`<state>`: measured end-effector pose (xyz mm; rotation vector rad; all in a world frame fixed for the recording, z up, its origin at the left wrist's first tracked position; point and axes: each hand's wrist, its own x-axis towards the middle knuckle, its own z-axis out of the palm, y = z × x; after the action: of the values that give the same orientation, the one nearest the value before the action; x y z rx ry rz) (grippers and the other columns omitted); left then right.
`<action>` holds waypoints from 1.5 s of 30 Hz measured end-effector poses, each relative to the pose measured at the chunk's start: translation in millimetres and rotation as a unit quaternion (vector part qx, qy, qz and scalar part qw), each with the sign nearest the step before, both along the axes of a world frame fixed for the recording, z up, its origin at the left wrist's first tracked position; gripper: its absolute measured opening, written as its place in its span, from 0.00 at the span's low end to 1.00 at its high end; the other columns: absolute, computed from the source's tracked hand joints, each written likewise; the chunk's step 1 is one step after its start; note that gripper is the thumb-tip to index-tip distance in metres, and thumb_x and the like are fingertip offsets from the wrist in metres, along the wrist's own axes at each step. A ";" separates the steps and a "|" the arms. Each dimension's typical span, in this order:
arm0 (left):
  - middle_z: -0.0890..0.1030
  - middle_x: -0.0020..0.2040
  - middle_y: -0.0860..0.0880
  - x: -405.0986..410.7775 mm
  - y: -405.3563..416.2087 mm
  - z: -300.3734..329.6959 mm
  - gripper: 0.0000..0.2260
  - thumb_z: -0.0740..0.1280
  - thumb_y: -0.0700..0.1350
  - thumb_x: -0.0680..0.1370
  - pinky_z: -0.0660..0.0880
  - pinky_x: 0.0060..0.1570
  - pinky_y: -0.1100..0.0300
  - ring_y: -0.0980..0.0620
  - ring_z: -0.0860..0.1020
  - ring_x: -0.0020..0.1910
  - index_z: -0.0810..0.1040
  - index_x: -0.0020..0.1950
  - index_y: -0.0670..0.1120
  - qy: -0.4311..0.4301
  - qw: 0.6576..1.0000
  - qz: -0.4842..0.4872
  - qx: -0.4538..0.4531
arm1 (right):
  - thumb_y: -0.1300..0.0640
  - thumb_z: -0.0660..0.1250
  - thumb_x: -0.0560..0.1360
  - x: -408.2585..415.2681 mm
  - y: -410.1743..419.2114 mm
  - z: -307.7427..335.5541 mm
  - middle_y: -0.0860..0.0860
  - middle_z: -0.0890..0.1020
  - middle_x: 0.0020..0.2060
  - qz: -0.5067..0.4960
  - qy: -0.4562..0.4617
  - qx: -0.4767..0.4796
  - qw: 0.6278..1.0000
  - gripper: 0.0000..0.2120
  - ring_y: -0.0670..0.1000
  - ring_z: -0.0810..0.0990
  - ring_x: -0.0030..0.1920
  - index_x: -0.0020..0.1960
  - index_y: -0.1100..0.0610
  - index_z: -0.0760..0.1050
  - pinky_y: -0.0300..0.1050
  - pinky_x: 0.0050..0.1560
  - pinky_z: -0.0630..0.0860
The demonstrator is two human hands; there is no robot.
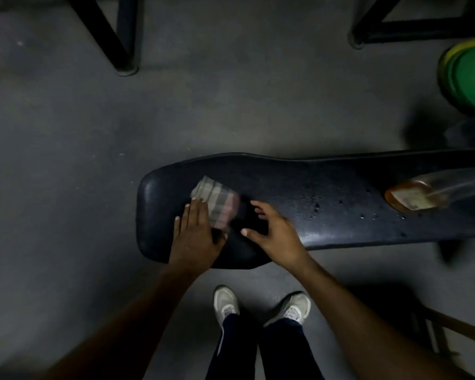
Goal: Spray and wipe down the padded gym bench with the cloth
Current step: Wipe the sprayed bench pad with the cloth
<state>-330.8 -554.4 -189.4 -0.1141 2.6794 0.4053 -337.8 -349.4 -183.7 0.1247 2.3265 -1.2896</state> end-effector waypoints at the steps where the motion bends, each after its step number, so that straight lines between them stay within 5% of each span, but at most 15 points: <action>1: 0.46 0.82 0.45 2.1 -11.2 -1.4 0.42 0.63 0.62 0.77 0.45 0.78 0.45 0.45 0.46 0.80 0.45 0.81 0.47 0.004 1.000 0.010 0.004 | 0.49 0.76 0.75 -6.1 -15.3 -1.4 0.50 0.74 0.73 0.034 0.009 0.018 0.999 0.35 0.50 0.74 0.71 0.78 0.46 0.66 0.45 0.69 0.73; 8: 0.46 0.82 0.45 13.8 -66.7 -17.5 0.41 0.64 0.60 0.77 0.46 0.77 0.47 0.46 0.47 0.81 0.47 0.81 0.45 -0.003 0.999 0.048 0.004 | 0.39 0.73 0.74 -41.2 -103.4 -34.2 0.54 0.44 0.84 0.262 0.090 0.223 0.935 0.45 0.62 0.45 0.83 0.82 0.37 0.51 0.65 0.81 0.50; 14: 0.43 0.82 0.46 12.8 -77.4 -25.4 0.40 0.62 0.60 0.79 0.44 0.78 0.46 0.47 0.43 0.80 0.43 0.81 0.45 -0.022 0.999 0.024 0.035 | 0.45 0.63 0.81 -29.1 -107.0 -53.4 0.54 0.53 0.84 0.269 0.155 0.286 0.907 0.28 0.61 0.49 0.84 0.80 0.39 0.62 0.66 0.81 0.48; 21: 0.41 0.82 0.47 -6.8 -50.7 -22.1 0.42 0.63 0.59 0.78 0.43 0.78 0.47 0.48 0.42 0.80 0.41 0.81 0.47 -0.028 0.998 0.002 0.053 | 0.56 0.68 0.79 -3.3 -68.7 -53.0 0.50 0.58 0.83 0.273 0.173 0.294 0.900 0.30 0.57 0.56 0.83 0.78 0.41 0.66 0.60 0.81 0.56; 24: 0.41 0.82 0.47 -15.7 -37.0 -21.4 0.41 0.64 0.56 0.78 0.43 0.78 0.48 0.48 0.42 0.80 0.42 0.81 0.47 -0.022 0.998 -0.016 0.051 | 0.65 0.64 0.80 2.4 -49.0 -46.3 0.47 0.55 0.84 0.253 0.109 0.263 0.925 0.33 0.53 0.54 0.84 0.79 0.41 0.64 0.56 0.81 0.58; 29: 0.39 0.82 0.48 -27.2 -5.0 -17.2 0.42 0.64 0.57 0.77 0.42 0.78 0.48 0.49 0.42 0.80 0.40 0.81 0.48 -0.023 0.997 -0.062 0.041 | 0.68 0.64 0.78 15.8 -9.8 -33.3 0.48 0.60 0.83 0.146 0.082 0.246 0.955 0.34 0.54 0.63 0.80 0.78 0.42 0.67 0.56 0.65 0.79; 41: 0.39 0.82 0.49 -27.8 178.9 6.3 0.42 0.65 0.57 0.78 0.42 0.78 0.50 0.50 0.42 0.80 0.41 0.81 0.47 -0.009 0.984 -0.162 0.074 | 0.66 0.67 0.79 87.5 171.2 -1.9 0.47 0.64 0.81 -0.089 0.052 0.209 0.973 0.28 0.57 0.75 0.73 0.74 0.45 0.73 0.56 0.67 0.79; 45: 0.40 0.82 0.49 -24.6 251.3 16.3 0.42 0.65 0.57 0.78 0.43 0.78 0.49 0.49 0.44 0.81 0.43 0.81 0.47 -0.008 0.977 -0.191 0.092 | 0.67 0.65 0.78 109.5 234.2 9.6 0.45 0.63 0.81 -0.147 0.049 0.195 0.969 0.29 0.54 0.72 0.76 0.75 0.45 0.73 0.54 0.71 0.76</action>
<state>-355.4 -303.0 -173.1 0.4425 2.5524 0.5198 -228.3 -115.2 -174.1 0.5633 2.7003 -0.9627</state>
